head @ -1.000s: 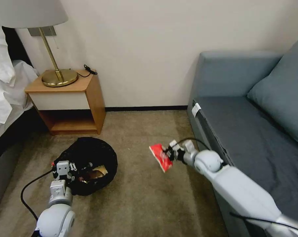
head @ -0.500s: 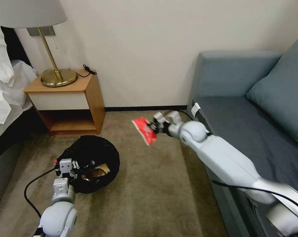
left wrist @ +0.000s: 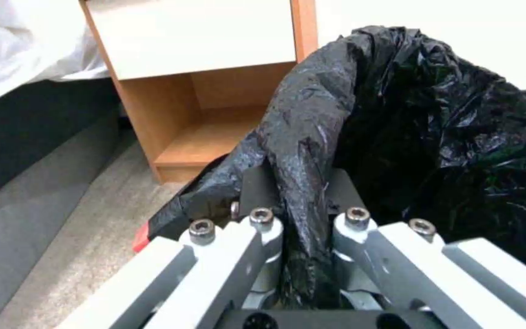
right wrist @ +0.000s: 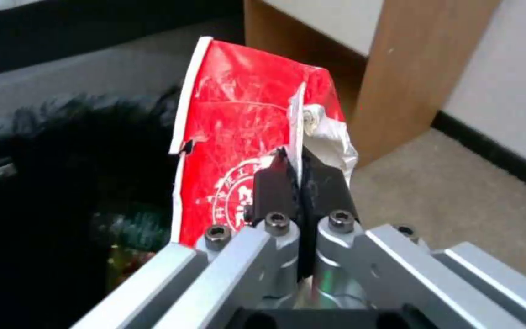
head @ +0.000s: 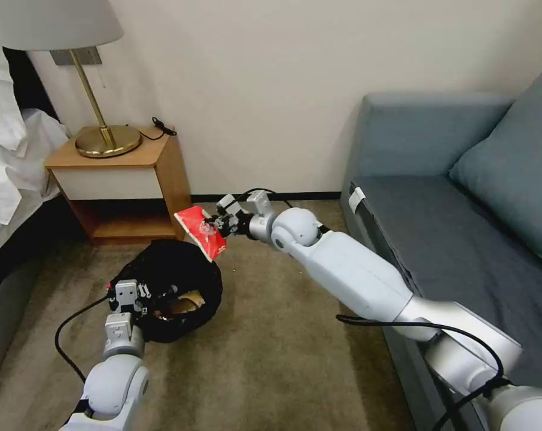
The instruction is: Pick up the trash bin, then pick up the garbage on the floor and place it into the trash bin.
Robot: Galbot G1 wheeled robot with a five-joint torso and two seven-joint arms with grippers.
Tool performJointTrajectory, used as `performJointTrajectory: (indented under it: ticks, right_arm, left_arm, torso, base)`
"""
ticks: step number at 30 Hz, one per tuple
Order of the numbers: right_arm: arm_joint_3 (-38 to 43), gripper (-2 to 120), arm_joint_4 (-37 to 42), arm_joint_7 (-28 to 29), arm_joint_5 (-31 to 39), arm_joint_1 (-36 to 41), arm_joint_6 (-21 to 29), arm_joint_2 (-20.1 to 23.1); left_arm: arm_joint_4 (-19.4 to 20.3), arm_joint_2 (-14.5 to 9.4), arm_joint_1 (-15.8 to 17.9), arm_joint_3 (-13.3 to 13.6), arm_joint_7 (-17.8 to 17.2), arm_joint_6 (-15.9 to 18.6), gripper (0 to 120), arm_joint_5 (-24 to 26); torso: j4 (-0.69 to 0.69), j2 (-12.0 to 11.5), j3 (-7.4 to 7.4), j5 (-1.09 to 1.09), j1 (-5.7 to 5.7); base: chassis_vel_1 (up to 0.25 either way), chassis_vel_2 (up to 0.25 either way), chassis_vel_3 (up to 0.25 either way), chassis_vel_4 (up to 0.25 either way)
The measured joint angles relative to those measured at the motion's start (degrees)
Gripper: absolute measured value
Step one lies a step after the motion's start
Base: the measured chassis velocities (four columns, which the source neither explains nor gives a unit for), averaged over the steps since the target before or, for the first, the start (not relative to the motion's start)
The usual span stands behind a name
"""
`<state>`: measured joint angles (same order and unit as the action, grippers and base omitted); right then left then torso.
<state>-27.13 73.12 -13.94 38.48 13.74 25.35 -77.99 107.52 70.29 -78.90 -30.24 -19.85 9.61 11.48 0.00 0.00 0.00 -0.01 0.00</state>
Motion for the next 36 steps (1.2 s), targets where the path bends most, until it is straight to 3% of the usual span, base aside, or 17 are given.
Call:
performJointTrajectory:
  ticks: [12, 25, 32, 34, 36]
  right_arm:
    - [-1.15, 0, -1.19, -0.39, -3.28, 5.47, -1.33, -2.39]
    - [-2.08, 0, -1.86, -0.21, -4.81, 7.11, -1.93, -2.40]
    - [-2.55, 22, -1.94, 0.12, -5.26, 7.34, -1.94, -2.47]
    - [-2.60, 33, -1.95, 0.20, -5.29, 7.34, -1.94, -2.51]
    - [-2.60, 35, -1.95, 0.21, -5.30, 7.35, -1.93, -2.51]
  left_arm:
    - [-1.22, 0.29, 2.21, 1.31, -0.41, 0.47, 4, 0.52]
    - [-0.97, 1.20, 1.13, 1.80, -0.51, 0.50, 4, 0.66]
    - [-0.84, 1.30, 0.92, 1.60, -0.55, 0.46, 4, 0.64]
    - [-0.84, 1.43, 0.90, 1.61, -0.55, 0.42, 4, 0.56]
    - [-0.83, 1.45, 0.89, 1.61, -0.55, 0.41, 4, 0.55]
  torso:
    - [0.00, 0.00, 0.00, 0.01, 0.00]
    - [0.00, 0.00, 0.00, 0.01, 0.00]
    - [0.00, 0.00, 0.00, 0.01, 0.00]
    - [0.00, 0.00, 0.00, 0.01, 0.00]
    - [0.00, 0.00, 0.00, 0.01, 0.00]
  base:
    - [0.000, 0.000, 0.000, 0.000]
    - [0.000, 0.000, 0.000, 0.000]
    - [0.000, 0.000, 0.000, 0.000]
    - [0.000, 0.000, 0.000, 0.000]
    - [0.000, 0.000, 0.000, 0.000]
